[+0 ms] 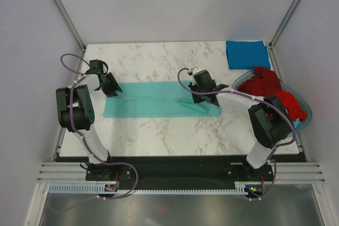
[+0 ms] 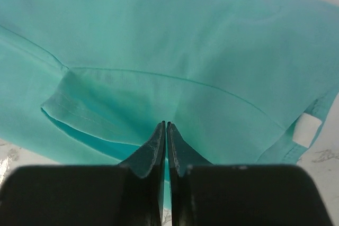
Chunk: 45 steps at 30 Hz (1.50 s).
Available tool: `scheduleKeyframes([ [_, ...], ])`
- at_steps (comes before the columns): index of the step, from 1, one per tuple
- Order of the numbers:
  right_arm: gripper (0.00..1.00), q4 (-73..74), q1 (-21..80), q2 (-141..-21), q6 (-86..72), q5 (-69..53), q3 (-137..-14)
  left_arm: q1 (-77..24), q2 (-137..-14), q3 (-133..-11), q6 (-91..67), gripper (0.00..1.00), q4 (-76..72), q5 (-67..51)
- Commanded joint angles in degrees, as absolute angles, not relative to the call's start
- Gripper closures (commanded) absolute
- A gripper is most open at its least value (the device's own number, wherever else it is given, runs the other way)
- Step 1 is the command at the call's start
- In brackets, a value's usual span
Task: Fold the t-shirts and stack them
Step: Fold the tshirt
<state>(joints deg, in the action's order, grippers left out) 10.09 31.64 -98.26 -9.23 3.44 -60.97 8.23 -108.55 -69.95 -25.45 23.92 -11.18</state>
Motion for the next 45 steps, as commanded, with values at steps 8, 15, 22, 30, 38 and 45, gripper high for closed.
scheduleKeyframes([
  [8, 0.91, 5.3, 36.4, -93.3, -17.3, 0.4, -52.9, 8.5, -109.3, -71.9, -23.7, 0.54, 24.0, -9.7],
  [15, 0.91, 4.6, 38.6, -90.1, -20.5, 4.3, -49.6, 8.3, -107.9, -71.8, -23.7, 0.54, 24.0, -10.0],
  [22, 0.91, 3.7, 38.9, -89.8, -20.8, 4.5, -53.2, 8.3, -108.1, -71.5, -23.8, 0.54, 24.0, -10.4],
  [30, 0.91, -1.2, 39.8, -98.3, -21.1, 4.1, -58.7, 8.3, -108.2, -71.2, -24.0, 0.54, 24.0, -10.2],
  [38, 0.92, -7.3, 42.5, -103.0, -24.5, 1.3, -56.0, 7.9, -108.5, -71.2, -24.7, 0.54, 23.9, -10.2],
  [45, 0.91, -1.9, 42.0, -98.7, -22.0, 8.2, -56.6, 8.1, -107.8, -71.8, -24.3, 0.54, 24.0, -9.1],
])
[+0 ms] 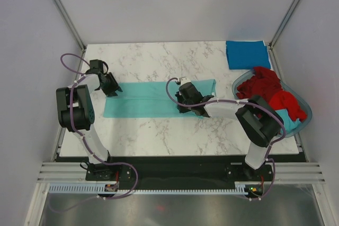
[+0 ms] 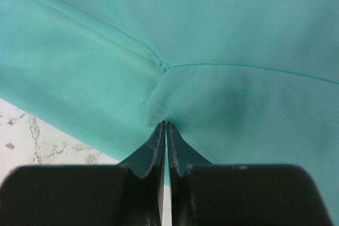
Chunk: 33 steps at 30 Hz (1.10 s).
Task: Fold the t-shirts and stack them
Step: Fold the tshirt
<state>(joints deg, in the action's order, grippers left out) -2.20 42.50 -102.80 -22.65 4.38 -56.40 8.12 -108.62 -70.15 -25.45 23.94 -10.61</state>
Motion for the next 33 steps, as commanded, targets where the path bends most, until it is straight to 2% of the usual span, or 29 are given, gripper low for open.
scheduleKeyframes([
  [1, 0.89, -1.4, 41.1, -97.6, -21.9, 8.7, -56.5, 8.1, -106.7, -71.7, -24.5, 0.54, 24.1, -9.1],
  [9, 0.77, 1.7, 29.3, -92.5, -21.0, 9.0, -56.4, 8.1, -104.5, -73.7, -25.2, 0.53, 24.1, -9.0],
  [17, 0.72, 1.1, 20.1, -100.9, -18.5, 8.5, -62.0, 8.2, -110.4, -77.6, -24.8, 0.53, 24.0, -8.7],
  [24, 0.76, 0.4, 18.0, -109.9, -15.0, 8.7, -67.5, 8.8, -115.8, -79.5, -25.0, 0.54, 24.2, -6.3],
  [28, 0.82, 1.7, 17.7, -110.7, -16.8, 15.6, -65.9, 9.6, -117.2, -79.3, -25.4, 0.54, 24.8, -3.3],
  [33, 0.81, 5.2, 17.9, -112.6, -19.5, 19.6, -67.7, 9.8, -117.6, -78.8, -26.5, 0.54, 25.4, 1.1],
])
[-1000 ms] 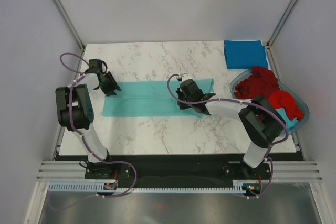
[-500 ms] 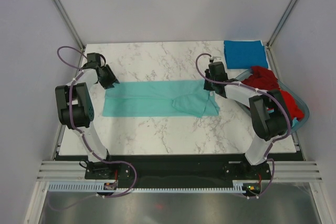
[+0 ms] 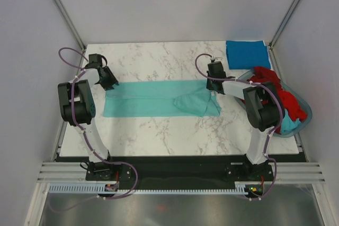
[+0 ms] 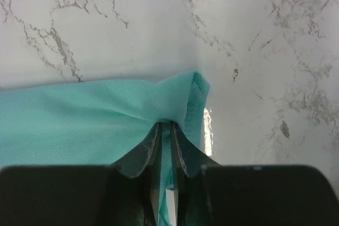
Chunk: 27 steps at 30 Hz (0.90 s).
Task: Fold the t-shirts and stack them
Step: Fold the tshirt
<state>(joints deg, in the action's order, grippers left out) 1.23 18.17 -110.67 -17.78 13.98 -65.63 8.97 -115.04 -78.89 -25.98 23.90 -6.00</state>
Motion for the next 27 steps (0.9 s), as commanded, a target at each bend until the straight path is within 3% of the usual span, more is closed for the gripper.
scheduleKeyframes([
  [1, 0.81, 6.0, 17.9, -113.5, -19.6, 19.6, -68.3, 9.8, -117.6, -78.8, -26.5, 0.54, 25.4, 1.1],
  [5, 0.80, 6.7, 17.9, -113.6, -20.3, 19.6, -69.2, 9.8, -116.9, -79.5, -26.5, 0.54, 25.8, 0.3],
  [12, 0.70, 9.7, 18.4, -110.3, -22.2, 12.8, -75.8, 9.8, -108.0, -80.3, -25.8, 0.53, 26.0, -8.3],
  [17, 0.73, 19.6, 20.4, -108.9, -37.7, 15.8, -79.8, 8.1, -98.9, -78.4, -24.3, 0.53, 26.4, -11.7],
  [27, 0.76, 19.4, 25.7, -102.5, -58.2, 15.4, -71.8, 5.5, -84.8, -67.2, -23.0, 0.52, 26.5, -19.2],
])
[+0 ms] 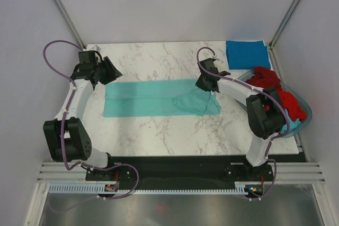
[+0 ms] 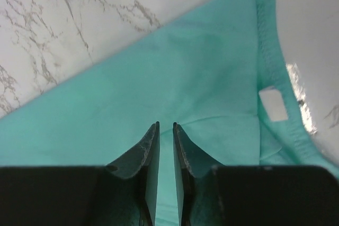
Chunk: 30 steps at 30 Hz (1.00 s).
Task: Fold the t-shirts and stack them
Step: Fold the tshirt
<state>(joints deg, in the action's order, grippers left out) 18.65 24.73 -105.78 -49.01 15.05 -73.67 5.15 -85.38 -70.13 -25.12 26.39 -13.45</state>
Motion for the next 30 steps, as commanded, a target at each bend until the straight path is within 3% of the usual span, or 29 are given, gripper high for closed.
scheduleKeyframes([
  [1, 0.77, 19.4, 25.9, -102.6, -59.1, 14.6, -71.5, 5.5, -84.2, -66.5, -24.2, 0.53, 26.5, -21.3],
  [3, 0.83, 19.7, 27.2, -102.3, -61.1, 15.1, -69.7, 5.3, -81.9, -64.3, -25.0, 0.53, 25.9, -26.9],
  [6, 0.86, 19.9, 28.7, -102.9, -61.8, 16.1, -67.7, 4.6, -78.6, -61.8, -24.7, 0.52, 25.8, -30.0],
  [15, 0.89, 18.3, 28.8, -107.7, -50.9, 21.8, -65.9, 4.5, -72.2, -57.6, -23.7, 0.53, 25.7, -26.3],
  [22, 0.91, 15.5, 25.7, -117.1, -34.6, 23.1, -77.7, 1.8, -63.6, -54.1, -22.2, 0.53, 25.8, -15.6],
  [27, 0.91, 11.0, 20.4, -127.4, -28.1, 16.6, -87.7, 1.6, -61.0, -51.3, -24.4, 0.52, 25.1, -16.6],
  [30, 0.90, 10.4, 19.7, -134.8, -24.1, 11.5, -101.0, 1.1, -65.3, -50.7, -22.9, 0.53, 25.2, -20.2],
])
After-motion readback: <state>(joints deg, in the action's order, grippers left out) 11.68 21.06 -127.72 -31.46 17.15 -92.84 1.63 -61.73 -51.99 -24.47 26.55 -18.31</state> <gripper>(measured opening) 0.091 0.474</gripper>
